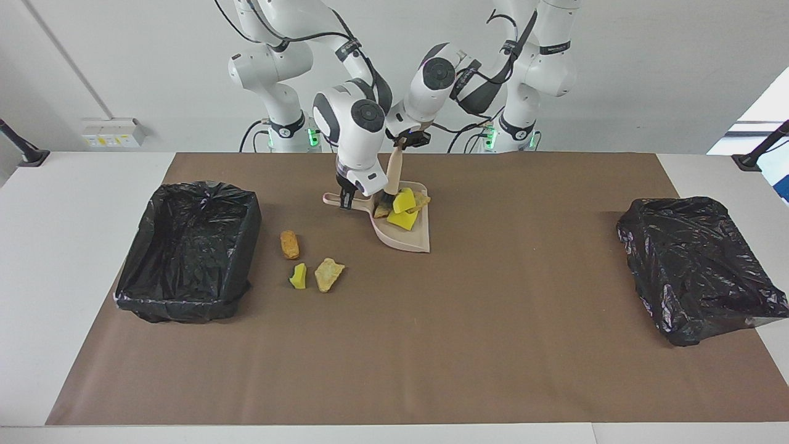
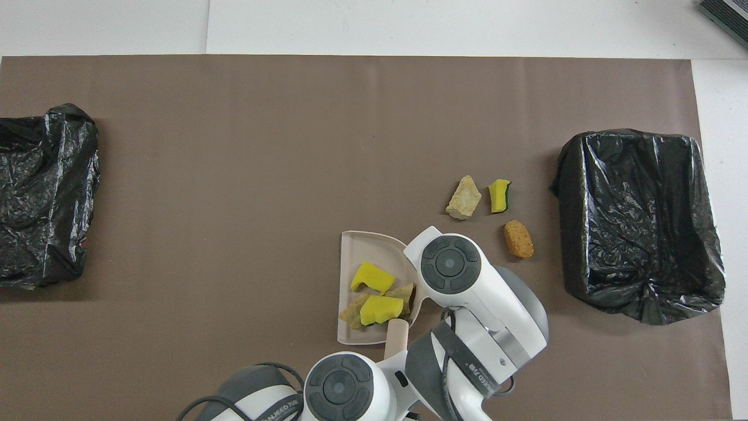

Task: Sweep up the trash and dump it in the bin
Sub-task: 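Carry the loaded dustpan to the bin farther along with the right gripper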

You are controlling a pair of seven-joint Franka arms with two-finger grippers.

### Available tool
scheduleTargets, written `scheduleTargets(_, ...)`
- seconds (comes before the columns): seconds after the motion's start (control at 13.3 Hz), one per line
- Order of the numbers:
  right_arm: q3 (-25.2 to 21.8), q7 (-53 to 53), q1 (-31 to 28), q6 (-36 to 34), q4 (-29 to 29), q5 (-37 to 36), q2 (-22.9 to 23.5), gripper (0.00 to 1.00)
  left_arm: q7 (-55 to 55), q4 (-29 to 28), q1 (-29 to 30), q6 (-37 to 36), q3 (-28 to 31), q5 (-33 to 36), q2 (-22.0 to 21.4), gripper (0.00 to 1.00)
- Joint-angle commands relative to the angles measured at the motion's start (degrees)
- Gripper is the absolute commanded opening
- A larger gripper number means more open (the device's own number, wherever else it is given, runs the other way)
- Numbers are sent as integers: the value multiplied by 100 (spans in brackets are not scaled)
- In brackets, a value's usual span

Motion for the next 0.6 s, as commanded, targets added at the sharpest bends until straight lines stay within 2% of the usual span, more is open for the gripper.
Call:
scheduleTargets(0.0, 25, 143, -52, -63, -27, 84, -2, 0, -154, -243, -336, -276, 72, -65, -405, 0)
scheduleTargets(0.23, 25, 143, -52, -63, -19, 84, -2, 0, -364, -243, -539, -566, 37, -65, -519, 0)
scheduleTargets(0.53, 25, 151, -52, -72, -27, 84, -2, 0, -557, -216, -461, -1234, 55, -47, -572, 0)
